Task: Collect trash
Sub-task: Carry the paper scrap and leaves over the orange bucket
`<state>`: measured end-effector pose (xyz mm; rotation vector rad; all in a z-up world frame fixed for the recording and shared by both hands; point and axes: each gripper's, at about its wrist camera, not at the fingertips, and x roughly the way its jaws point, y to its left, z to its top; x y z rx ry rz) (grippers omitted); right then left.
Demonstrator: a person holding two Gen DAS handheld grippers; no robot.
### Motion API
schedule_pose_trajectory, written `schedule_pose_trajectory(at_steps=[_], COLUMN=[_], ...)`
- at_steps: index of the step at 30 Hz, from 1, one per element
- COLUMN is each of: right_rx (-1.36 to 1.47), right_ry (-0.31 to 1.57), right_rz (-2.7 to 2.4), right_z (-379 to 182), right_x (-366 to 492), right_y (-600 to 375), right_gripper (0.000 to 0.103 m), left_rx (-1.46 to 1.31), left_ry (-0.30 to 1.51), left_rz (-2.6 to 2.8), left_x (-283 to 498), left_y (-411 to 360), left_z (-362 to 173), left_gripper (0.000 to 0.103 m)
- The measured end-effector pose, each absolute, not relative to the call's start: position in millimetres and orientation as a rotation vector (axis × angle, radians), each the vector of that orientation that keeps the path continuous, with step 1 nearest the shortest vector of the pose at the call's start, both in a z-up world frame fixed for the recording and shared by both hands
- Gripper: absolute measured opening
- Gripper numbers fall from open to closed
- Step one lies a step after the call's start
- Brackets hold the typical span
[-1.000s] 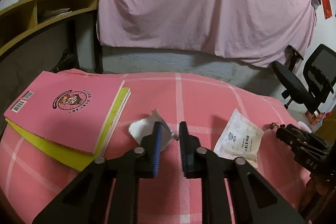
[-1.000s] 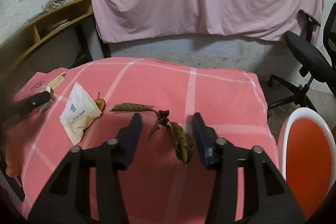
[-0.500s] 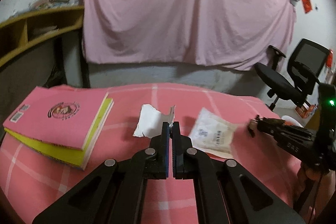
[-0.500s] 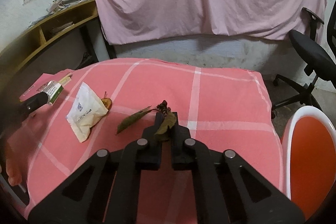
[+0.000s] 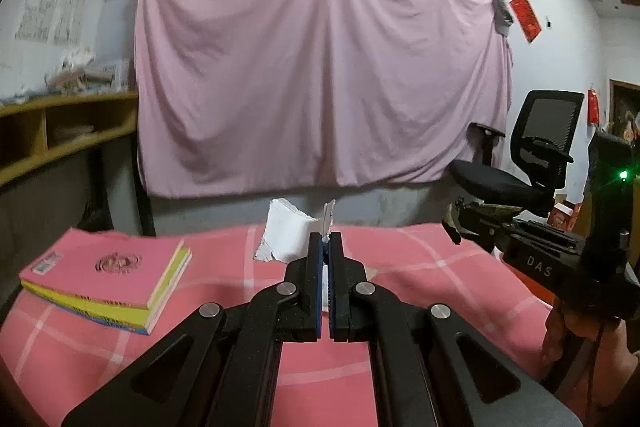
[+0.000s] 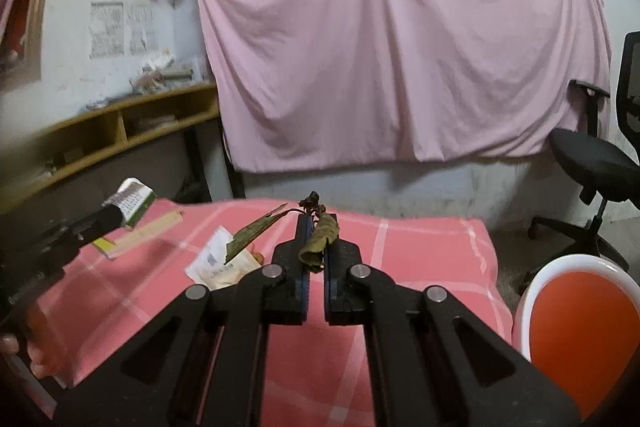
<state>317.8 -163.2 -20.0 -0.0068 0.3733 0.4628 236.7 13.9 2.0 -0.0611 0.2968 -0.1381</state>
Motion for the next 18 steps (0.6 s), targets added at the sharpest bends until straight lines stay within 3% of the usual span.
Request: schedule_pose_trajectory(at_steps=[18], right_rx=[0.178], right_ry=[0.163], right_rz=[0.406], right_z=[4.8], right_x=[266.1], right_y=[-224.5], right_gripper=[0.076], left_rx=[0.005], left_ry=[0.221], left_rz=[-0.242], left_x=[225.4], left_y=[-59.3], left_z=[36.7], left_gripper=[0.001])
